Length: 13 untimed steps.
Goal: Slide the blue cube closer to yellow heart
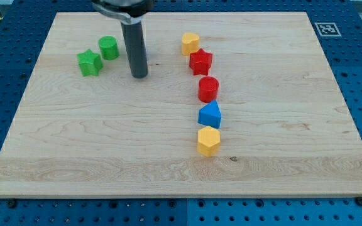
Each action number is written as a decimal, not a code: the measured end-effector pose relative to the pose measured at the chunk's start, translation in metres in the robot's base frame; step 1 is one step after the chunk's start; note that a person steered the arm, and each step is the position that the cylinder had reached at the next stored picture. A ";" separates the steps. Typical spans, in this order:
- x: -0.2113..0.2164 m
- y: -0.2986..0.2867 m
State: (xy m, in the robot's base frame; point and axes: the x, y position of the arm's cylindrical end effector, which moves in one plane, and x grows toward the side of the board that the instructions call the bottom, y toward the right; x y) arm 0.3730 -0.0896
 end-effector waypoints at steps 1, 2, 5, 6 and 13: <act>-0.028 0.000; -0.041 0.000; -0.076 -0.058; -0.091 -0.057; -0.119 -0.012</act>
State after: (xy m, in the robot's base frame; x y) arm 0.2537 -0.1020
